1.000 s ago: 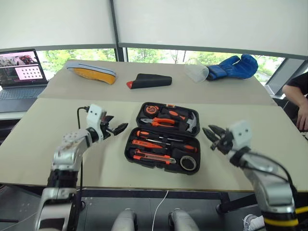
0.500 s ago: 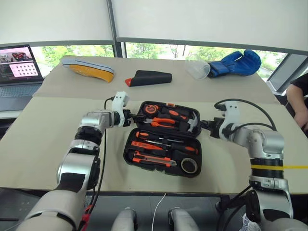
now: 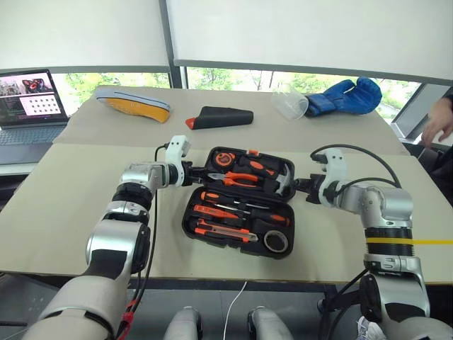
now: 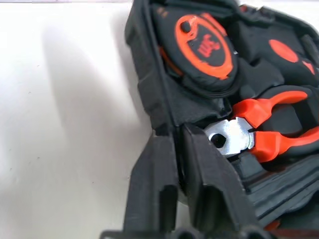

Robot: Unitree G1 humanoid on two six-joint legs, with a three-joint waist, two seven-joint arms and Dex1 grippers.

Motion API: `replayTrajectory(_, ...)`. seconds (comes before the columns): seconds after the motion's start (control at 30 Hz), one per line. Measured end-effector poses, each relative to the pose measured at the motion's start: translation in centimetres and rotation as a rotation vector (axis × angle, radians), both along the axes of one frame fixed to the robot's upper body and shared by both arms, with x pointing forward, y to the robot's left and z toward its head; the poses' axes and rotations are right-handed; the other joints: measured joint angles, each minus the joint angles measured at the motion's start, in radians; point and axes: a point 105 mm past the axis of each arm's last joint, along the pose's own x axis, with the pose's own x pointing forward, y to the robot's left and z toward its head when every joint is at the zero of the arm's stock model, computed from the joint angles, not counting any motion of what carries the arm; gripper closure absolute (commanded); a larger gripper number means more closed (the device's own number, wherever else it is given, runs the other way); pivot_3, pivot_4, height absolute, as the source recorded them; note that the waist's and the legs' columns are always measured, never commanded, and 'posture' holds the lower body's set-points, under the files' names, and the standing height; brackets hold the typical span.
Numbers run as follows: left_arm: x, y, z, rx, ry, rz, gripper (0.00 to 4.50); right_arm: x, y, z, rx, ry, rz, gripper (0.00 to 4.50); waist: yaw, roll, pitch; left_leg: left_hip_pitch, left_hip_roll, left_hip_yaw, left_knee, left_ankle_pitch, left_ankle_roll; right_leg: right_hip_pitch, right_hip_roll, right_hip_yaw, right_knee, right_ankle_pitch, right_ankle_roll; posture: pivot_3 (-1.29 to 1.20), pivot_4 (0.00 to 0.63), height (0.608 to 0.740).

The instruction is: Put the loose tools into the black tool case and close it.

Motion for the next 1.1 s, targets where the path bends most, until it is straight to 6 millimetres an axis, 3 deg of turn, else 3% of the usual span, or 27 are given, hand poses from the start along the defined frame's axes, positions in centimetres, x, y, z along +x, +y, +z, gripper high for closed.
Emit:
replayTrajectory(0.2, 0.1, 0.1, 0.4, -0.018, -0.020, 0.004, 4.45, 0.8, 0.3, 0.6, -0.017, -0.084, -0.013, 4.50, -0.004, 0.000, 0.000, -0.002, 0.000, 0.000, 0.000, 0.000, 0.000, -0.002, 0.000, 0.000, 0.000, 0.001, -0.001, 0.00, 0.150, 0.734)
replayTrajectory(0.37, 0.6, -0.8, 1.6, -0.041, -0.137, -0.019, 4.45, 2.1, -0.4, 2.3, -0.140, -0.262, -0.053, 4.50, 0.003, 0.000, 0.000, -0.013, -0.001, 0.000, 0.000, 0.001, -0.001, -0.012, -0.001, 0.000, 0.000, 0.003, -0.002, 0.00, 0.150, 0.734)
replayTrajectory(0.6, 0.7, -1.6, 4.6, 0.004, -0.499, -0.070, 4.45, 2.4, -1.1, 6.8, -0.444, -0.670, -0.021, 4.50, 0.010, 0.001, 0.000, -0.033, -0.002, 0.001, 0.000, 0.003, -0.004, -0.035, -0.003, 0.001, 0.009, 0.006, -0.003, 0.00, 0.150, 0.734)
replayTrajectory(0.67, 0.2, -1.5, 4.5, 0.057, -0.583, -0.103, 4.45, 1.7, -1.2, 6.3, -0.490, -0.725, 0.000, 4.50, 0.011, 0.001, 0.000, -0.033, -0.002, 0.001, -0.001, 0.002, -0.004, -0.035, -0.003, 0.000, 0.009, 0.006, -0.003, 0.00, 0.150, 0.734)
replayTrajectory(0.77, -0.8, -1.0, 2.9, 0.122, -0.658, -0.130, 4.45, 0.5, -0.9, 3.3, -0.524, -0.734, 0.035, 4.50, 0.011, 0.001, 0.000, -0.033, -0.002, 0.001, -0.001, 0.002, -0.004, -0.035, -0.003, 0.000, 0.008, 0.005, -0.003, 0.00, 0.150, 0.734)
replayTrajectory(0.9, -1.8, -0.7, 2.4, 0.159, -0.734, -0.132, 4.45, -0.7, -0.8, 2.7, -0.550, -0.796, 0.043, 4.50, 0.010, 0.001, 0.000, -0.030, -0.002, 0.002, 0.000, 0.002, -0.004, -0.032, -0.003, 0.000, 0.009, 0.006, -0.003, 0.00, 0.150, 0.734)
replayTrajectory(1.1, -3.6, -0.2, 1.0, 0.212, -0.800, -0.122, 4.45, -3.1, -0.6, 0.8, -0.612, -0.862, 0.092, 4.50, 0.008, 0.001, 0.000, -0.004, 0.001, 0.002, 0.000, 0.002, -0.004, -0.003, 0.000, 0.000, -0.002, 0.005, -0.004, 0.00, 0.150, 0.734)
